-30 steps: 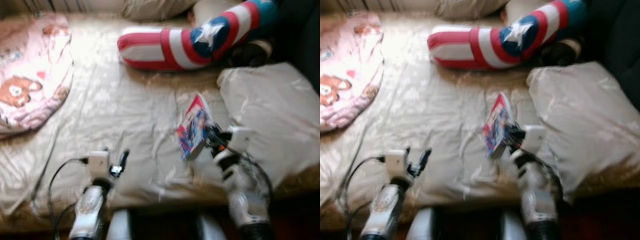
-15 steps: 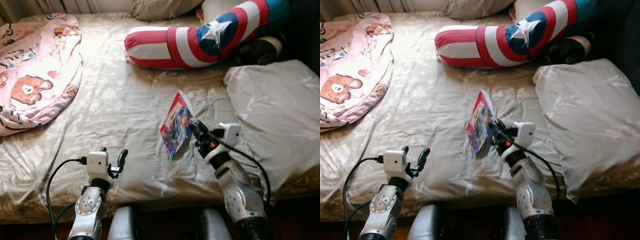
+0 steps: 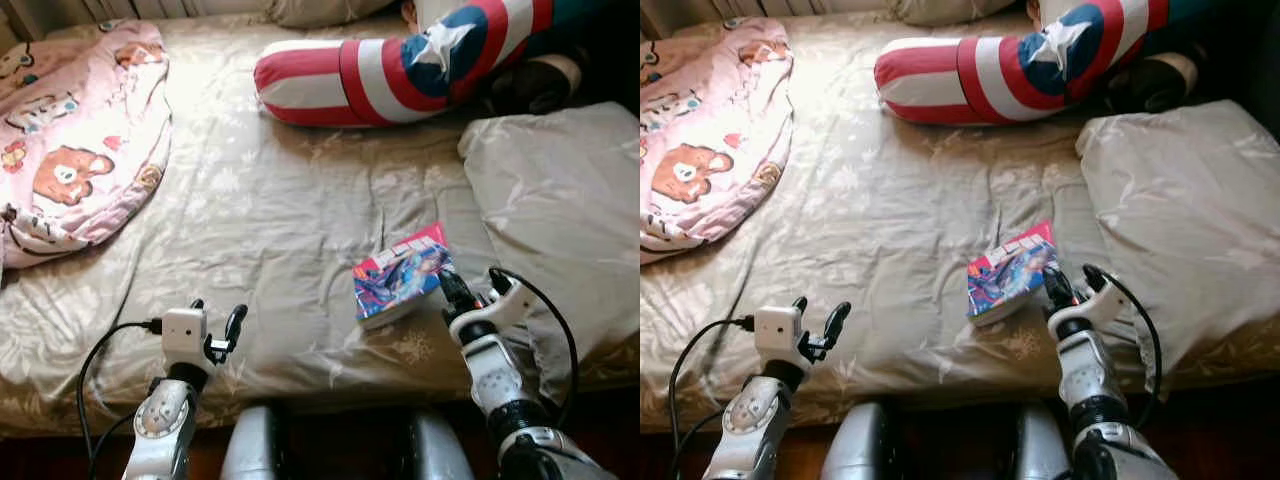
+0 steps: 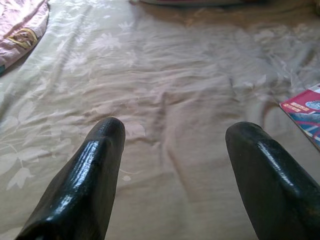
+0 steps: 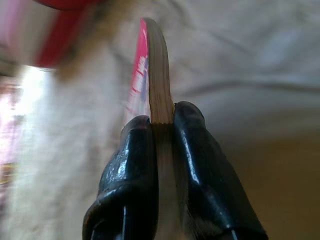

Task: Clean up the room

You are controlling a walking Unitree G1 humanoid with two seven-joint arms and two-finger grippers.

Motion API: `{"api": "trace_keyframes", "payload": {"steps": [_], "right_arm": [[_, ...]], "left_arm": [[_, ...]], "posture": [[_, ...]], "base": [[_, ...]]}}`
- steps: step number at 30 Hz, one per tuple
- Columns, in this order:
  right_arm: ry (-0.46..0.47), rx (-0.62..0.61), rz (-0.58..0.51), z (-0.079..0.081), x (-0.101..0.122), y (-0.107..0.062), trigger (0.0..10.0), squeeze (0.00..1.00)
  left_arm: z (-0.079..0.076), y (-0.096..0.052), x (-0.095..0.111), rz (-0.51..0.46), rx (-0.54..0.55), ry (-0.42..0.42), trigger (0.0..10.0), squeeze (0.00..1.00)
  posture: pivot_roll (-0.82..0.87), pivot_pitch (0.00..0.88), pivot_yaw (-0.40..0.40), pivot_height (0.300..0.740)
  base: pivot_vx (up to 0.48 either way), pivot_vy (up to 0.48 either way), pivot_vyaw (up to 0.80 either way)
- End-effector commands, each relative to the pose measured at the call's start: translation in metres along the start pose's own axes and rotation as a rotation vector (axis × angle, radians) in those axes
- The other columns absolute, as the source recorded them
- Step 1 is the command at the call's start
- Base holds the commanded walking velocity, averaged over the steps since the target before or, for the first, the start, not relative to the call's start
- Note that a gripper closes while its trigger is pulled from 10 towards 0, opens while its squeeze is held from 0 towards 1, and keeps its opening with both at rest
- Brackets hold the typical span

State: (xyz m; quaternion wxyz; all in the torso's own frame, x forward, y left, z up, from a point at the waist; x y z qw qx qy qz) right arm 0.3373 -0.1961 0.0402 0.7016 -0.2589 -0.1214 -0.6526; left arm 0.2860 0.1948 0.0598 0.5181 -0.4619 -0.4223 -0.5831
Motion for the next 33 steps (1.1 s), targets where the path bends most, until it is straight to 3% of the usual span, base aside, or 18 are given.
{"api": "trace_keyframes", "payload": {"steps": [1, 6, 12, 20, 33], "right_arm": [[-0.003, -0.131, 0.014, -0.023, -0.006, -0.009, 10.0, 0.00], [-0.064, -0.215, 0.004, -0.041, 0.003, -0.017, 10.0, 0.00], [-0.160, -0.280, 0.011, -0.051, 0.004, -0.023, 10.0, 0.00], [-0.178, -0.298, 0.001, -0.049, 0.004, -0.021, 10.0, 0.00], [-0.375, -0.226, 0.112, -0.041, 0.005, -0.015, 10.0, 0.00]], "left_arm": [[0.001, -0.006, -0.004, 0.028, -0.016, 0.017, 10.0, 0.00], [-0.002, -0.009, -0.007, 0.044, -0.033, 0.017, 10.0, 0.00], [-0.003, -0.010, -0.007, 0.048, -0.043, 0.016, 10.0, 0.00], [-0.003, -0.012, -0.007, 0.062, -0.050, 0.018, 10.0, 0.00], [-0.003, -0.016, -0.008, 0.078, -0.053, 0.018, 10.0, 0.00]], "posture": [[0.16, 0.261, 0.080, 0.623], [0.16, 0.265, 0.090, 0.623], [0.16, 0.267, 0.095, 0.623], [0.17, 0.273, 0.102, 0.623], [0.18, 0.290, 0.100, 0.623]], "base": [[0.000, 0.000, 0.00], [0.000, 0.000, 0.00], [0.000, 0.000, 0.00], [0.000, 0.000, 0.00], [0.000, 0.000, 0.00]]}}
Point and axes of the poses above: a point about 5 cm out from each wrist's last joint towards the gripper, its own y axis pointing out of the wrist towards the gripper, its own x axis along the axis of the wrist's last joint, z = x × y, the point moved 1 cm from there along y, pointing out of the wrist towards the gripper, and after that the axes turned 11 degrees about y, right-handed, at the moved point
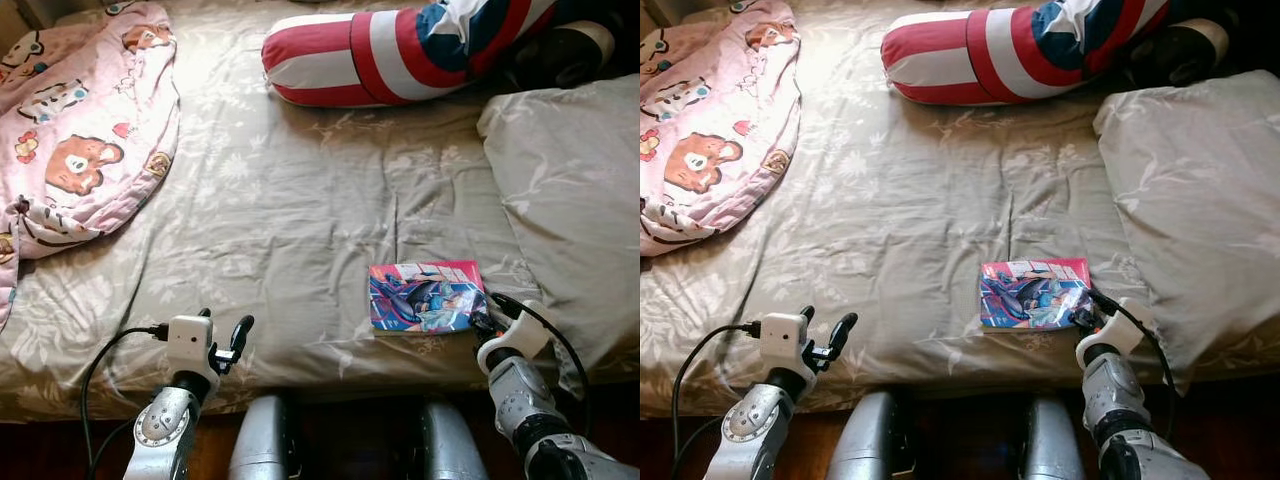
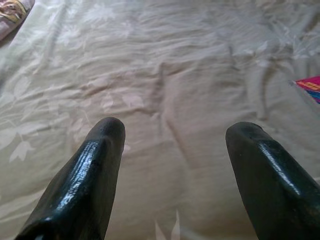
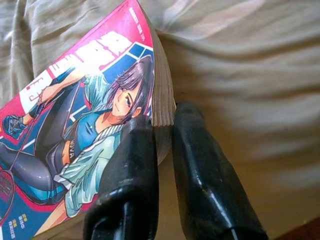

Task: Clean up the room

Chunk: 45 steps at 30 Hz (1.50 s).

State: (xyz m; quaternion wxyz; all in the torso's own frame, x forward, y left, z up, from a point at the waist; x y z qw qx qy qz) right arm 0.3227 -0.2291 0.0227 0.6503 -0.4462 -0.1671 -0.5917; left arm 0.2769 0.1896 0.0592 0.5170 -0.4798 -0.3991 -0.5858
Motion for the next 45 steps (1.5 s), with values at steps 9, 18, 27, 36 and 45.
{"api": "trace_keyframes", "payload": {"steps": [9, 18, 27, 36, 45], "right_arm": [[-0.099, -0.003, 0.086, -0.006, -0.012, -0.003, 10.0, 0.15], [-0.121, -0.018, 0.074, -0.008, -0.008, -0.003, 10.0, 0.63], [-0.130, -0.076, 0.014, -0.015, 0.002, -0.003, 10.0, 0.00], [-0.118, -0.127, -0.011, -0.023, 0.006, -0.005, 10.0, 0.00], [-0.249, 0.074, -0.205, 0.006, 0.015, -0.007, 10.0, 0.00]], "left_arm": [[0.003, -0.011, -0.011, 0.060, -0.002, 0.013, 10.0, 0.00], [0.004, -0.012, -0.011, 0.070, -0.001, 0.014, 10.0, 0.00], [0.002, -0.011, -0.012, 0.074, -0.003, 0.009, 10.0, 0.00], [0.000, -0.009, -0.012, 0.074, -0.004, 0.005, 10.0, 0.00], [-0.004, -0.004, -0.018, 0.089, 0.004, -0.015, 10.0, 0.00]], "posture": [[0.19, 0.300, 0.101, 0.623], [0.19, 0.305, 0.100, 0.623], [0.18, 0.301, 0.098, 0.623], [0.18, 0.298, 0.094, 0.623], [0.14, 0.273, 0.070, 0.623]], "base": [[0.000, 0.000, 0.00], [0.000, 0.000, 0.00], [0.000, 0.000, 0.00], [0.000, 0.000, 0.00], [0.000, 0.000, 0.00]]}}
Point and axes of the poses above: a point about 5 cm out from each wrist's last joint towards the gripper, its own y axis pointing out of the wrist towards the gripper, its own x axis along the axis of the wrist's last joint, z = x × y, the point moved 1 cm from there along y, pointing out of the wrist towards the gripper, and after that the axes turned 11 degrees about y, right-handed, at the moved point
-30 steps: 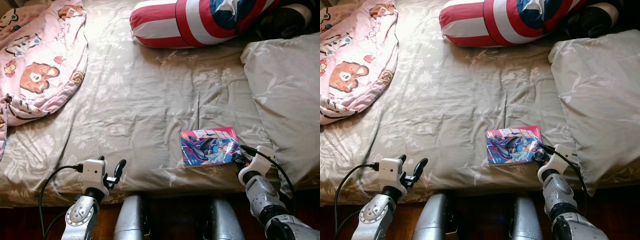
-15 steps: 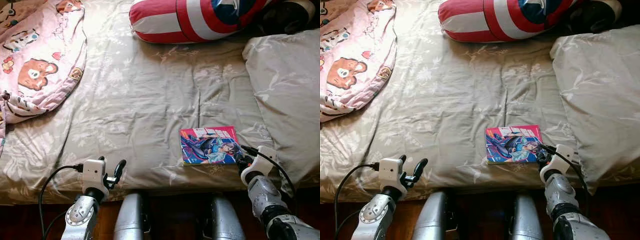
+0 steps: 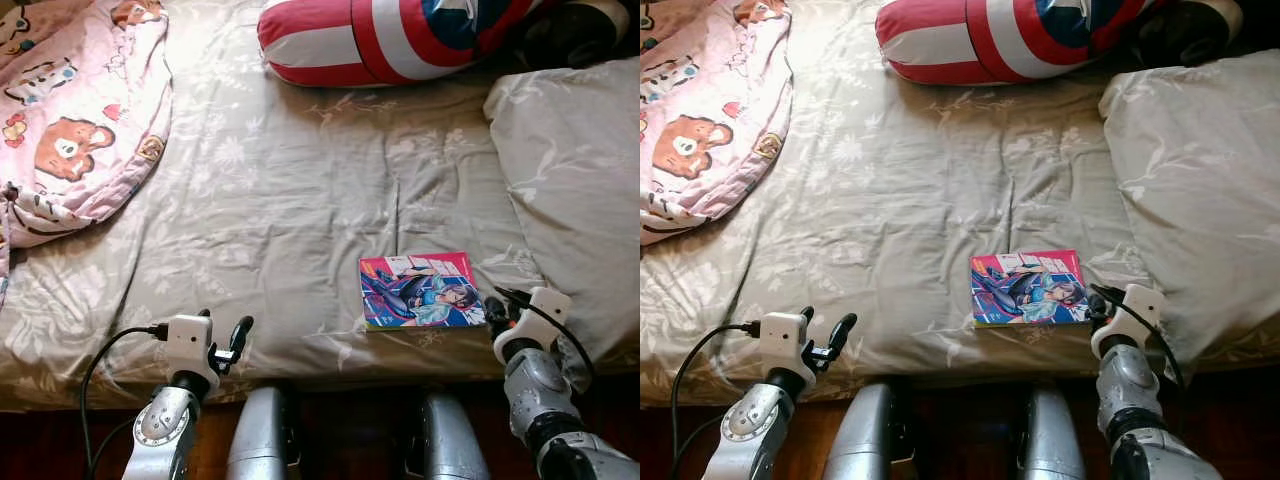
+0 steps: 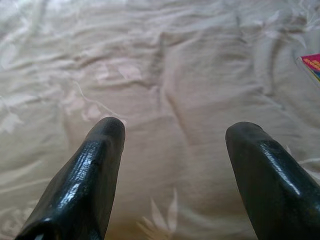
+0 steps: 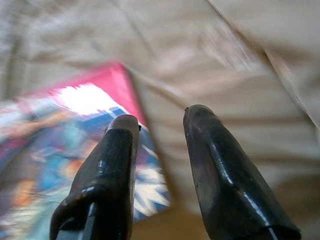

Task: Clean up the room

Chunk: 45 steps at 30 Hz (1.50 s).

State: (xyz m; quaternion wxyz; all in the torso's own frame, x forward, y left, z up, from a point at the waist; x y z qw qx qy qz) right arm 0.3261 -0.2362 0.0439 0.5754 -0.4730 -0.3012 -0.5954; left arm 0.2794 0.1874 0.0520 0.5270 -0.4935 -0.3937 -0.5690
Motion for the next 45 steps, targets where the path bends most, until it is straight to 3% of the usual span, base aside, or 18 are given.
{"api": "trace_keyframes", "payload": {"steps": [1, 5, 8, 11, 17, 21, 25, 27, 33, 40, 45], "right_arm": [[-0.027, 0.038, -0.016, 0.002, -0.004, -0.004, 10.0, 0.00], [-0.078, 0.093, -0.063, 0.011, -0.006, -0.009, 10.0, 0.00], [-0.071, 0.118, -0.032, 0.015, -0.018, -0.014, 10.0, 0.00], [-0.122, 0.130, 0.042, 0.016, -0.037, -0.022, 10.0, 0.00], [-0.101, 0.068, 0.166, 0.004, -0.065, -0.037, 10.0, 0.00], [-0.145, 0.025, 0.273, -0.009, -0.083, -0.049, 10.0, 0.00], [-0.156, -0.008, 0.339, -0.018, -0.093, -0.056, 10.0, 0.00], [-0.154, -0.027, 0.386, -0.022, -0.100, -0.062, 10.0, 0.00], [-0.183, -0.063, 0.474, -0.031, -0.110, -0.071, 10.0, 0.00], [-0.189, -0.086, 0.543, -0.034, -0.121, -0.080, 10.0, 0.00], [-0.176, -0.118, 0.565, -0.037, -0.126, -0.085, 10.0, 0.00]], "left_arm": [[-0.001, -0.006, -0.012, 0.044, 0.003, 0.000, 10.0, 0.00], [-0.010, 0.003, -0.013, 0.049, -0.002, -0.022, 10.0, 0.00], [-0.015, 0.006, -0.019, 0.075, -0.018, -0.035, 10.0, 0.00], [-0.019, 0.007, -0.030, 0.129, -0.042, -0.037, 10.0, 0.00], [-0.023, 0.005, -0.051, 0.240, -0.071, -0.040, 10.0, 0.00], [-0.023, 0.002, -0.063, 0.311, -0.057, -0.047, 10.0, 0.00], [-0.024, -0.006, -0.076, 0.388, -0.055, -0.047, 10.0, 0.00], [-0.025, -0.019, -0.092, 0.477, -0.041, -0.054, 10.0, 0.00], [-0.029, -0.039, -0.112, 0.594, -0.022, -0.078, 10.0, 0.00], [-0.035, -0.052, -0.124, 0.688, 0.002, -0.111, 10.0, 0.00], [-0.040, -0.054, -0.126, 0.708, 0.000, -0.137, 10.0, 0.00]], "posture": [[0.13, 0.269, 0.066, 0.623], [0.10, 0.239, 0.045, 0.637], [0.08, 0.220, 0.034, 0.657], [0.08, 0.204, 0.027, 0.677], [0.07, 0.165, 0.022, 0.712], [0.06, 0.130, 0.015, 0.740], [0.06, 0.106, 0.008, 0.740], [0.05, 0.073, -0.001, 0.740], [0.05, 0.026, -0.019, 0.740], [0.06, 0.000, -0.038, 0.740], [0.06, 0.000, -0.037, 0.740]], "base": [[0.000, 0.000, 0.00], [0.000, 0.000, 0.00], [0.000, 0.000, 0.00], [0.000, 0.000, 0.00], [0.000, 0.000, 0.00], [0.000, 0.000, 0.00], [0.000, 0.000, 0.00], [0.000, 0.000, 0.00], [0.000, 0.000, 0.00], [0.000, 0.000, 0.00], [0.000, 0.000, 0.00]]}}
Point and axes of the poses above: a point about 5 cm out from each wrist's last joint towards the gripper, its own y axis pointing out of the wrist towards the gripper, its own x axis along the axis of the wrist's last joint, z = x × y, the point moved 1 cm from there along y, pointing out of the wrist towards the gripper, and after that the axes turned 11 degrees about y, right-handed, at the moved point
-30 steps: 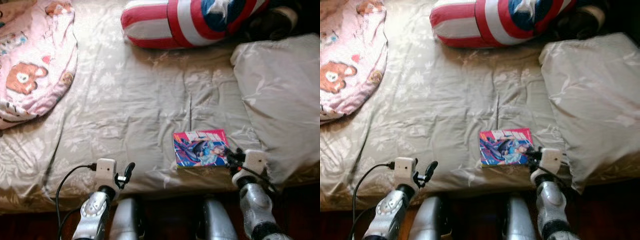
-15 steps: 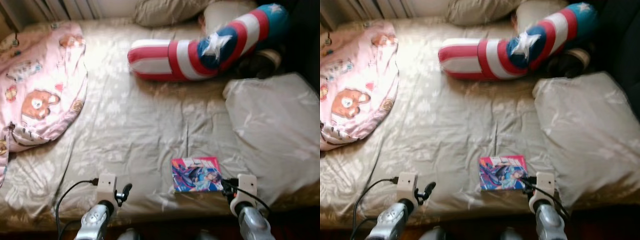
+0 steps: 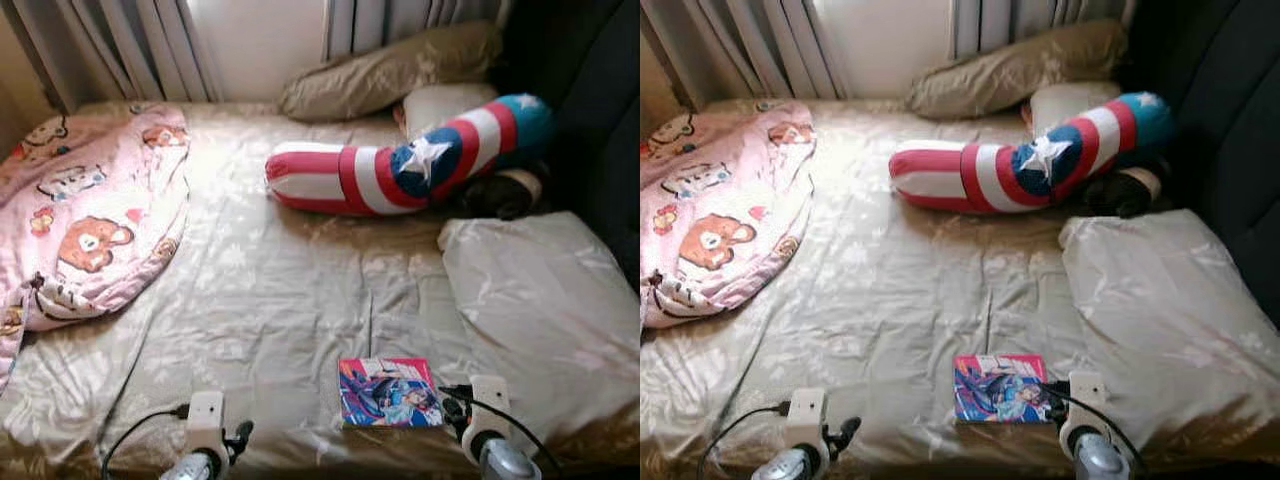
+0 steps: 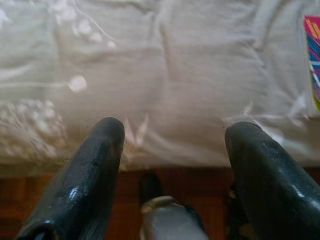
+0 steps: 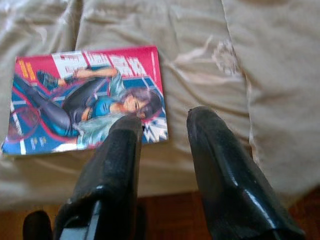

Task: Clean up the room

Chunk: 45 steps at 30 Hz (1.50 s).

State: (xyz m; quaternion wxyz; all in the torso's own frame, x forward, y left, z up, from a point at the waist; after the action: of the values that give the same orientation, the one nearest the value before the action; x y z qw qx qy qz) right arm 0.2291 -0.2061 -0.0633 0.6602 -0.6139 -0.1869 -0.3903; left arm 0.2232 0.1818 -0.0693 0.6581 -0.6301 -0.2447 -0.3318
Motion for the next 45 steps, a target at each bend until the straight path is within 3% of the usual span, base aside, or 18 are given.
{"api": "trace_keyframes", "payload": {"steps": [1, 9, 12, 18, 21, 27, 36, 45], "right_arm": [[0.016, -0.026, 0.047, -0.002, -0.014, -0.003, 10.0, 0.00], [0.028, -0.036, 0.135, -0.005, -0.038, -0.010, 10.0, 0.00], [0.030, -0.080, 0.174, -0.024, -0.047, -0.017, 10.0, 0.00], [0.026, -0.083, 0.197, -0.041, -0.053, -0.024, 10.0, 0.00], [0.020, -0.080, 0.204, -0.040, -0.055, -0.025, 10.0, 0.00], [-0.005, -0.048, 0.216, -0.021, -0.066, -0.025, 10.0, 0.00], [0.015, -0.042, 0.224, -0.019, -0.066, -0.024, 10.0, 0.00], [0.046, -0.031, 0.223, -0.013, -0.069, -0.024, 10.0, 0.00]], "left_arm": [[-0.001, -0.003, -0.011, 0.047, -0.004, -0.005, 10.0, 0.00], [0.001, -0.005, -0.017, 0.071, 0.007, -0.001, 10.0, 0.00], [0.003, -0.007, -0.023, 0.090, 0.015, 0.000, 10.0, 0.00], [0.005, -0.009, -0.028, 0.098, 0.011, 0.014, 10.0, 0.00], [0.005, -0.010, -0.030, 0.102, 0.010, 0.014, 10.0, 0.00], [0.005, -0.012, -0.036, 0.119, 0.009, 0.015, 10.0, 0.00], [0.006, -0.014, -0.040, 0.137, 0.008, 0.011, 10.0, 0.00], [0.008, -0.015, -0.043, 0.151, 0.011, 0.011, 10.0, 0.00]], "posture": [[0.05, 0.000, -0.035, 0.740], [0.04, 0.000, -0.020, 0.740], [0.04, 0.000, -0.018, 0.740], [0.02, 0.000, -0.021, 0.740], [0.03, 0.000, -0.018, 0.740], [0.03, 0.000, -0.011, 0.740], [0.03, 0.016, -0.006, 0.740], [0.04, 0.078, -0.016, 0.740]], "base": [[0.000, 0.000, 0.00], [0.000, 0.000, 0.00], [0.000, 0.000, 0.00], [0.000, 0.000, 0.00], [0.000, 0.000, 0.00], [0.000, 0.000, 0.27], [0.000, 0.000, 0.80], [0.000, 0.029, 0.00]]}}
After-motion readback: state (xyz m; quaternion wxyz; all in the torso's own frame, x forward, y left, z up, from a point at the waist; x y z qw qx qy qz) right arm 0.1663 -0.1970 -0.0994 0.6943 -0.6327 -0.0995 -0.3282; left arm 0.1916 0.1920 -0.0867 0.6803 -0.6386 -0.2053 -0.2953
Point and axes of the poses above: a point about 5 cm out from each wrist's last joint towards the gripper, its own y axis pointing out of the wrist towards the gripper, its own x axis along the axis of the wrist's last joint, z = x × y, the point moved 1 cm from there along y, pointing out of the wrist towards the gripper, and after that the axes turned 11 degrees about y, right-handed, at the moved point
